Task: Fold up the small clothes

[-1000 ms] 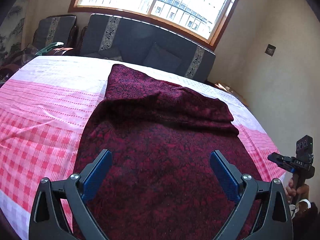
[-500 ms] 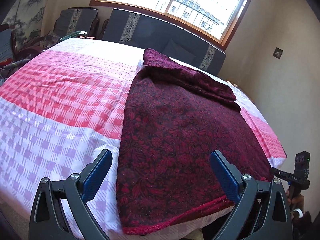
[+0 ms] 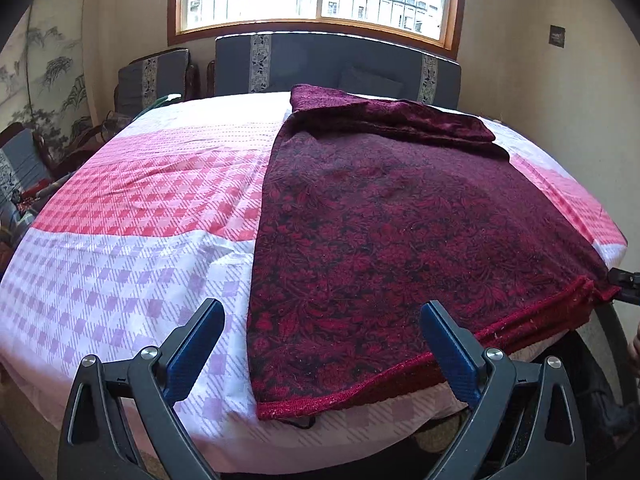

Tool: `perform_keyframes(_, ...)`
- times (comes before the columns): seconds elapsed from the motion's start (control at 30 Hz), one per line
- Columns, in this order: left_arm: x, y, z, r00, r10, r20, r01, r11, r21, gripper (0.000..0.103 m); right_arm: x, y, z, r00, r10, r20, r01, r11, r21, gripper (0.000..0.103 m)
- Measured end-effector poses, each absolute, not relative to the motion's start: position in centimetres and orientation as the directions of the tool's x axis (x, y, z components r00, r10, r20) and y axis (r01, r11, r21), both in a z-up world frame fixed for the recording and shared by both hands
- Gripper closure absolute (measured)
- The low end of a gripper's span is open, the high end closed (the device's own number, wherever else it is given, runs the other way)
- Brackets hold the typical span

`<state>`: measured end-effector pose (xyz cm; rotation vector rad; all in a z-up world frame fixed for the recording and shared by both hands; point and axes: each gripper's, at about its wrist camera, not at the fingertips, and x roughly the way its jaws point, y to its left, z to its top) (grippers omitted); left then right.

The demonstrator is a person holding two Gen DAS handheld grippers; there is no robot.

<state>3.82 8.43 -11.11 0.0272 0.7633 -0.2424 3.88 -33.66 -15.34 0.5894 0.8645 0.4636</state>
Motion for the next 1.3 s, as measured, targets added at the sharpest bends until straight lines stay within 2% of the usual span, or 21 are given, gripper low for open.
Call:
perform_keyframes(0.2,3.3,7.6,-11.3,0.709,-0.164,-0.686,0.243,0.97,0.019,0.005,4.6,-33.7,-15.8,0.576,0.619,-0.534,-0.126,0.713,0.69,0.049)
perform_keyframes(0.47,3.3,7.8,-11.4,0.709,-0.15,-0.689,0.23,0.973,0.025,0.005,4.3,-35.1,-17.0,0.594,0.67,-0.445,-0.103,0.612,0.784,0.049)
perform_keyframes(0.7,3.3,7.6,-11.7,0.708,-0.138,-0.692,0.231,0.972,0.042,0.005,4.3,-35.4,-17.2,0.599,0.68,-0.422,-0.098,0.586,0.804,0.048)
perform_keyframes(0.8,3.6,8.1,-11.7,0.66,-0.235,-0.713,0.285,0.957,-0.052,0.005,4.3,-35.4,-17.3,0.596,0.673,-0.438,-0.094,0.6,0.795,0.048)
perform_keyframes(0.9,4.4,9.6,-11.7,0.623,-0.301,-0.722,0.274,0.948,-0.158,0.006,4.4,-35.2,-17.0,0.589,0.666,-0.457,-0.089,0.615,0.783,0.048)
perform_keyframes(1.07,6.1,13.3,-12.0,0.54,-0.478,-0.693,0.243,0.877,-0.415,0.006,5.1,-35.1,-16.7,0.557,0.676,-0.482,-0.078,0.621,0.78,0.045)
perform_keyframes(1.2,7.2,14.4,-12.5,0.485,-0.564,-0.668,0.237,0.82,-0.52,0.006,6.3,-34.6,-16.3,0.512,0.684,-0.52,-0.064,0.634,0.771,0.042)
perform_keyframes(1.3,7.6,14.3,-12.4,0.463,-0.585,-0.665,0.254,0.807,-0.533,0.006,7.5,-34.2,-16.2,0.469,0.697,-0.542,-0.046,0.632,0.773,0.042)
